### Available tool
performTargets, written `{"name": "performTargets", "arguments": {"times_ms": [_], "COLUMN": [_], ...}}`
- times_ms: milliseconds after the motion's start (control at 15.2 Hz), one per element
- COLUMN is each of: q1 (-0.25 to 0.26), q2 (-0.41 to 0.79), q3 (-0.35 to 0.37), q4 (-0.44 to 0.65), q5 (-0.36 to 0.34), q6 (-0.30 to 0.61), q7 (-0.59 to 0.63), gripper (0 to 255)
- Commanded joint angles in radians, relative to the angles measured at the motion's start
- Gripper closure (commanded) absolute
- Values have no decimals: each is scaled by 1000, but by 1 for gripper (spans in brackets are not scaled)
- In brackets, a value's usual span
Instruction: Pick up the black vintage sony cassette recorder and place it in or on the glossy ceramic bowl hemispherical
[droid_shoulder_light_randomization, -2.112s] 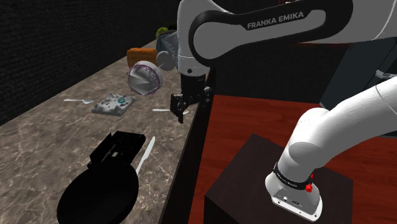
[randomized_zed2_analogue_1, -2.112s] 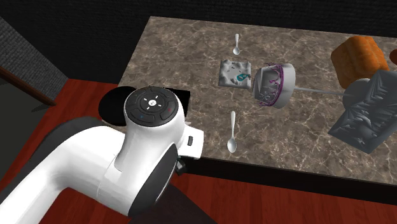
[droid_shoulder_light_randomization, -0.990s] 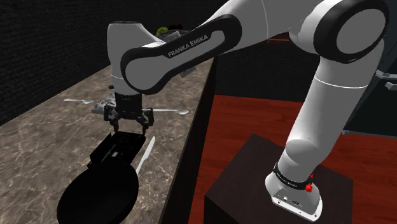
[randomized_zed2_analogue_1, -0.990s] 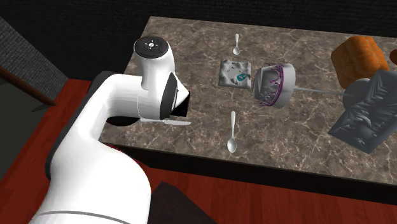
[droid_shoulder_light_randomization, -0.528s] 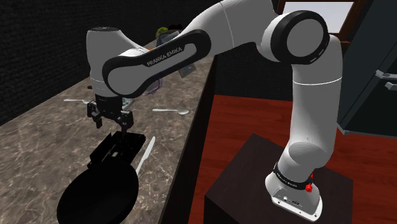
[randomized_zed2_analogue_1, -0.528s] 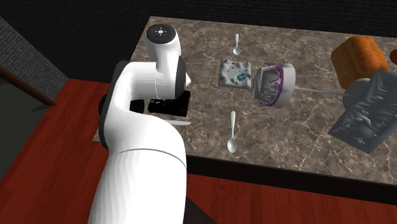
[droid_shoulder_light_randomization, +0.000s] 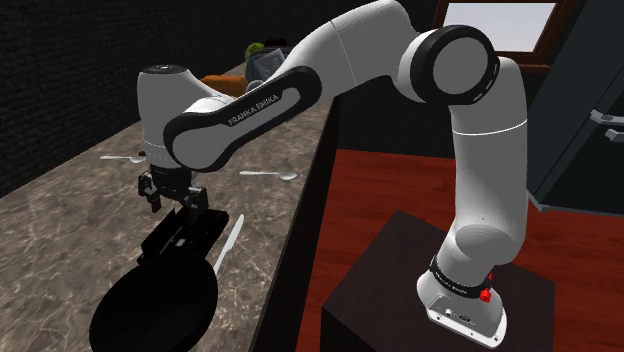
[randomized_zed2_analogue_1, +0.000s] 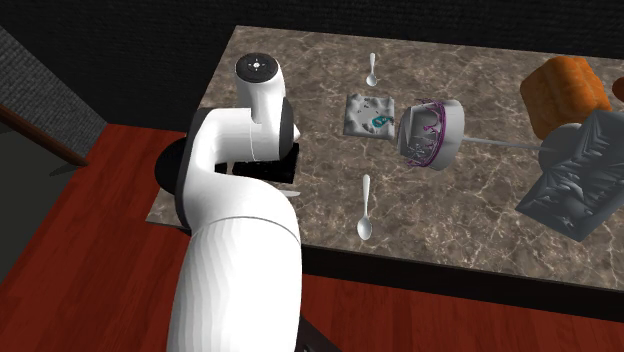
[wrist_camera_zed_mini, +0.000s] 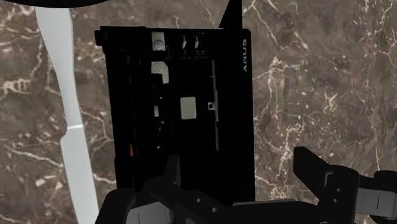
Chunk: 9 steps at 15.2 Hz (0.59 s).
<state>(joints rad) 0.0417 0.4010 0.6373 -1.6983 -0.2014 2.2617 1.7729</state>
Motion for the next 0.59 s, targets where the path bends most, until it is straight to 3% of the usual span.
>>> {"name": "performTargets", "arguments": {"times_ms": [0, 330, 396, 528], "q1": [1, 1, 1, 1], "q2": [4, 4, 4, 4], "q3": [-1, -1, -1, -1], "q4": [-1, -1, -1, -1], "q5": [-3, -3, -3, -3], "q6": [4, 4, 4, 4], "q7": [1, 1, 1, 1], "gripper": [0, 0, 255, 255]}}
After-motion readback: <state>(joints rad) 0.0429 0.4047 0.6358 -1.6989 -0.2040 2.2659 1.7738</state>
